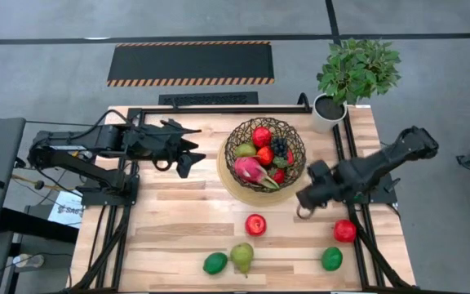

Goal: Build produce basket
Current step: Put the red apple into the black basket

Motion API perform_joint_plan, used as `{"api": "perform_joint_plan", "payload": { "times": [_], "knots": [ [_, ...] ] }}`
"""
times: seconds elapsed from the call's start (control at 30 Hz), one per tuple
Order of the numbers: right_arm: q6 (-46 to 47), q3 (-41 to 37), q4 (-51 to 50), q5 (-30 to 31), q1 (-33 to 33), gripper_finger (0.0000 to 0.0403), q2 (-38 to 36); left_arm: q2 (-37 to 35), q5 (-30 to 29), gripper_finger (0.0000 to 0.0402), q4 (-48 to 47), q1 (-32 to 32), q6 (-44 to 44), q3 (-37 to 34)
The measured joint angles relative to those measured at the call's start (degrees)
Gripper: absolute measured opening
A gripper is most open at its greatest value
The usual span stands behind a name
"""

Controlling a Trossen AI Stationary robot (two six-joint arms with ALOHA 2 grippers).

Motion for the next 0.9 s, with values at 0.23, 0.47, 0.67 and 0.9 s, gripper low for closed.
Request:
{"api": "perform_joint_plan", "payload": {
  "times": [0.23,0.47,0.67,0.9],
  "knots": [
    [24.22,-6.3,4.76,-0.71,12.09,0.023,-0.4,2.8,2.5,0.0236,1.02,1.94,0.37,0.0],
    [36.59,-9.82,6.24,-6.57,20.71,0.0235,1.95,5.38,5.87,0.0236,1.94,3.29,1.71,0.0],
    [37.14,-9.94,6.45,-12.22,23.07,0.0235,4.97,6.45,6.08,0.0236,2.14,3.29,1.73,-0.02],
    [39.97,-9.96,5.84,-17.92,24.87,0.0236,8.67,6.35,6.08,0.0236,2.33,3.29,2.38,-0.02]
  ]
}}
